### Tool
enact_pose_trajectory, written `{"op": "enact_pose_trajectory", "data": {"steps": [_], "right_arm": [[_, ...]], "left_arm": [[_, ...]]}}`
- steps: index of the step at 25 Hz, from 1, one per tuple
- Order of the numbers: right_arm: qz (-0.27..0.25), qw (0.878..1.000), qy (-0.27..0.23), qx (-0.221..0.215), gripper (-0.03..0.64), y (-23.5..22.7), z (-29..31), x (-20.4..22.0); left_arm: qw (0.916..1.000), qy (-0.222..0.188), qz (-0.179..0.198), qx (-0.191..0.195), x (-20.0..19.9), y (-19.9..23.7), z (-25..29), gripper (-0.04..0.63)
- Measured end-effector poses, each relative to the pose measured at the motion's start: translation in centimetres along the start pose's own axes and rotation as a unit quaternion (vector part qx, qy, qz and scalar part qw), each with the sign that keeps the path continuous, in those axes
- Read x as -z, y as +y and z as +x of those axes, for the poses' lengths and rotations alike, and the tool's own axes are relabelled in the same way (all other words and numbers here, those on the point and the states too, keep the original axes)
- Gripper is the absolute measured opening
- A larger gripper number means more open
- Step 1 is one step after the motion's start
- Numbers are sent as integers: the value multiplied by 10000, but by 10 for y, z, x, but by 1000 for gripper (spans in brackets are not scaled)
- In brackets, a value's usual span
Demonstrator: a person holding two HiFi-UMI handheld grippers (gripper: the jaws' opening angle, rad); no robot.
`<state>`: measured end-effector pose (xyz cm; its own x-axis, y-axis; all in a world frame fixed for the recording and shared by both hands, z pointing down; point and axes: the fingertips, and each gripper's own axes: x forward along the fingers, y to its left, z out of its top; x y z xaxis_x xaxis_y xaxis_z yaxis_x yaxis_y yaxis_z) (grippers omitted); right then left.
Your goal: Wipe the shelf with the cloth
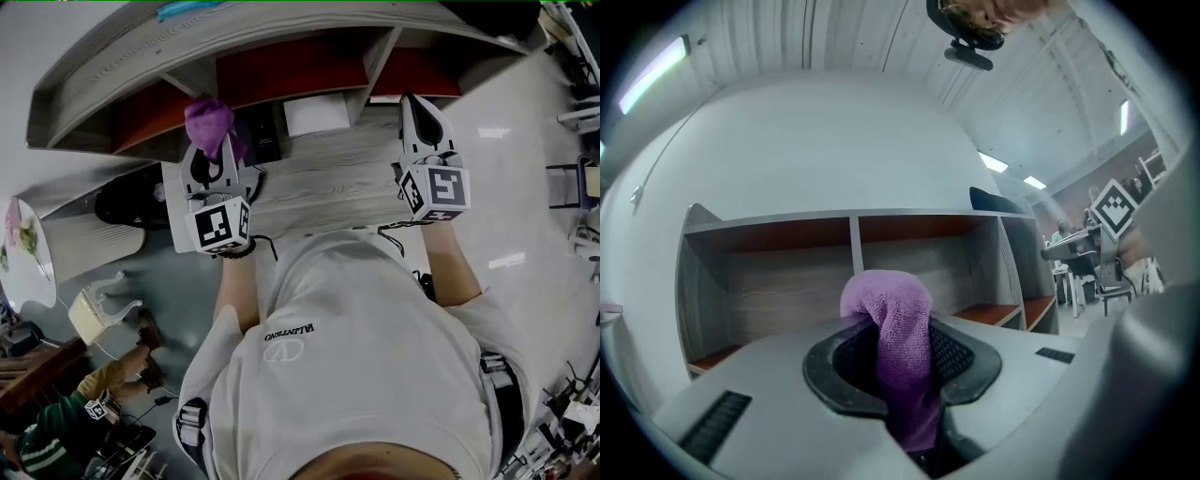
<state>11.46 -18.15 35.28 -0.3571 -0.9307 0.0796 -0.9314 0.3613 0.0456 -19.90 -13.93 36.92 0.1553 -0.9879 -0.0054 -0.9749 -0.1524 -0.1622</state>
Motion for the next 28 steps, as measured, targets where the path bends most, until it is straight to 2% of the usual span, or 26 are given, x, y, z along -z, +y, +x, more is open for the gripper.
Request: {"op": "enact_pose_trajectory", "data": {"steps": [28], "right_arm": [[-60,9994,308,116,-3,-18,-14,13]], "left_arm": [[9996,-223,62,136,-18,-12,-6,91]]}}
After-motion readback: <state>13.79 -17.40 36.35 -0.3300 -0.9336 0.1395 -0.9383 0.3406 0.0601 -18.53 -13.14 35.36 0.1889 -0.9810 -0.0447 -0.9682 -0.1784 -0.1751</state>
